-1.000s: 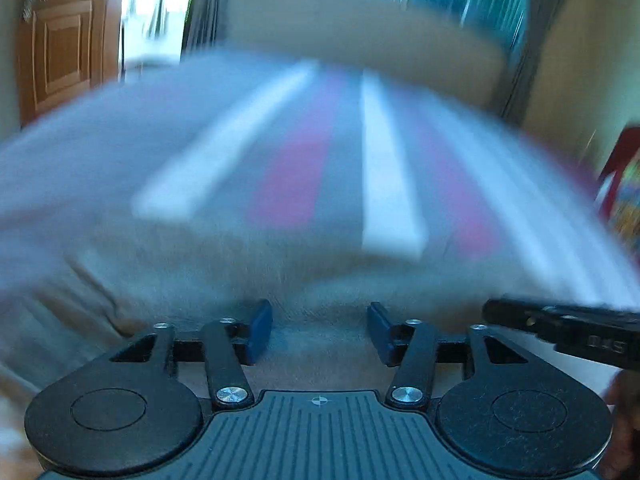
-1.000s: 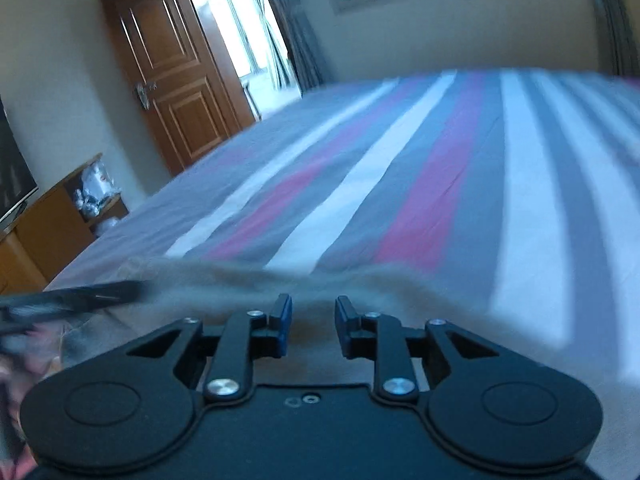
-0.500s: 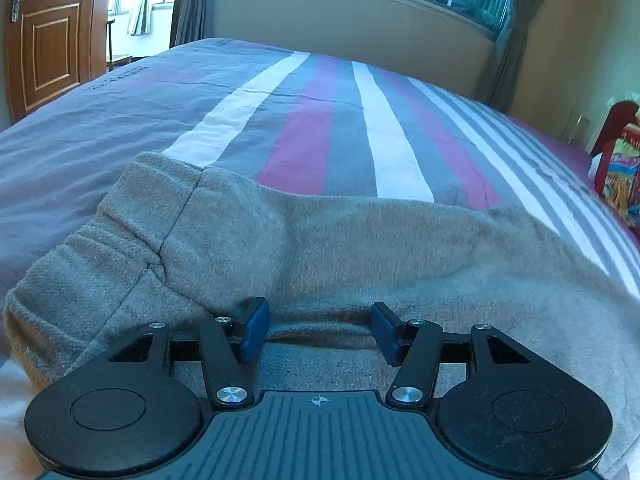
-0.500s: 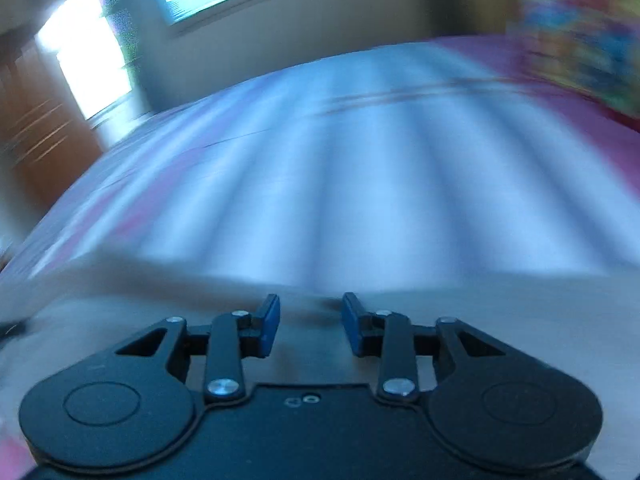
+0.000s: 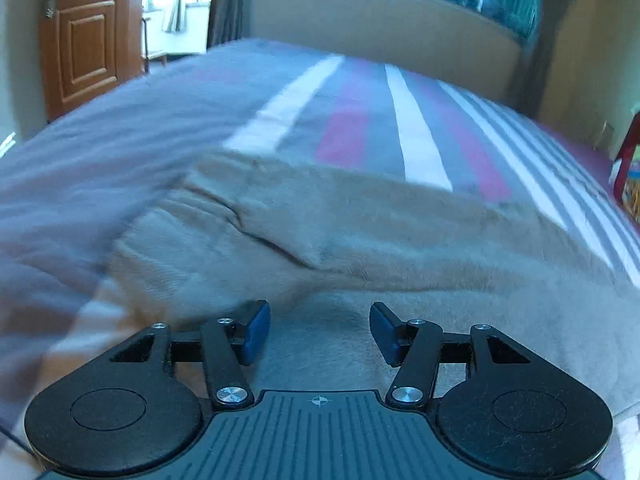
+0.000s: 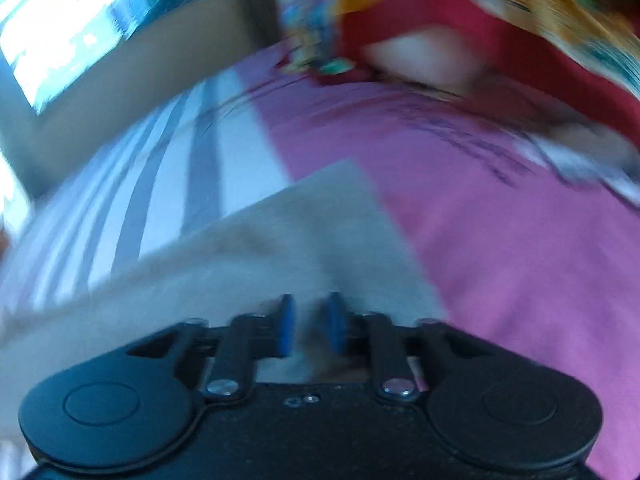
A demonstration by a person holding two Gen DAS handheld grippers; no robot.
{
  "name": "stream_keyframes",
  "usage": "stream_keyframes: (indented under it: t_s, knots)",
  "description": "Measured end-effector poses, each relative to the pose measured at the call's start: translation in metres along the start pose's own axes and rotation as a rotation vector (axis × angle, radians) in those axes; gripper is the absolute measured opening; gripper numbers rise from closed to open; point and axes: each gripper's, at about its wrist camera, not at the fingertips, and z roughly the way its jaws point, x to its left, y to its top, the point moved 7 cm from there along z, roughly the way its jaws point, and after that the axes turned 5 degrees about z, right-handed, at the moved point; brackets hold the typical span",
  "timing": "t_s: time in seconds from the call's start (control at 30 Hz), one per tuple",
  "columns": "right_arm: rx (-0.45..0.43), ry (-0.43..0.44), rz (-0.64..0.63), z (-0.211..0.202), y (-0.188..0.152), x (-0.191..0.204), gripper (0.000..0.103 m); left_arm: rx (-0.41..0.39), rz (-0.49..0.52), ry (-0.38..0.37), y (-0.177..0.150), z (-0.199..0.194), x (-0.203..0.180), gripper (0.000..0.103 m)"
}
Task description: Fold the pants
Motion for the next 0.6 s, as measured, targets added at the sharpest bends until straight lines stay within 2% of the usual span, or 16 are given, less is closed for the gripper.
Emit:
stream_keyframes:
  t_s: [0.03, 0.07, 0.1, 0.17, 0.3, 0.37, 0.4, 0.5, 0.6]
  knots:
    - [-0.038, -0.001, 0.033, -0.014, 0.003, -0.008, 0.036, 0.002, 0.015, 0.006, -0.001, -0.004, 0.001, 0.056]
    - [-0.087, 0.004, 0.051, -0.031, 0.006, -0.015, 0.038, 0.028, 0.032, 0.007, -0.005, -0.003, 0.003, 0.056]
    - [-0.117, 0.021, 0.071, -0.045, 0.005, -0.021, 0.037, 0.048, 0.046, 0.001, -0.010, 0.000, 0.003, 0.056]
    - [-0.116, 0.051, 0.132, -0.057, -0.002, -0.032, 0.037, 0.055, 0.060, 0.001, -0.016, 0.001, 0.002, 0.056]
    - [-0.048, 0.106, 0.332, -0.045, -0.020, -0.053, 0.038, 0.056, 0.031, 0.010, -0.015, 0.004, 0.001, 0.059]
    - [-0.041, 0.156, 0.440, -0.037, -0.021, -0.056, 0.038, 0.055, 0.039, 0.012, -0.015, 0.005, 0.000, 0.059]
    - [-0.064, 0.150, 0.482, -0.037, -0.020, -0.058, 0.037, 0.054, 0.039, 0.009, -0.016, 0.005, 0.001, 0.059]
    - [-0.154, 0.116, 0.517, -0.047, -0.015, -0.053, 0.036, 0.050, 0.037, 0.001, -0.017, 0.004, 0.001, 0.059]
    - [-0.129, 0.139, 0.499, -0.036, -0.016, -0.043, 0.034, 0.045, 0.039, 0.006, -0.017, 0.005, 0.000, 0.060]
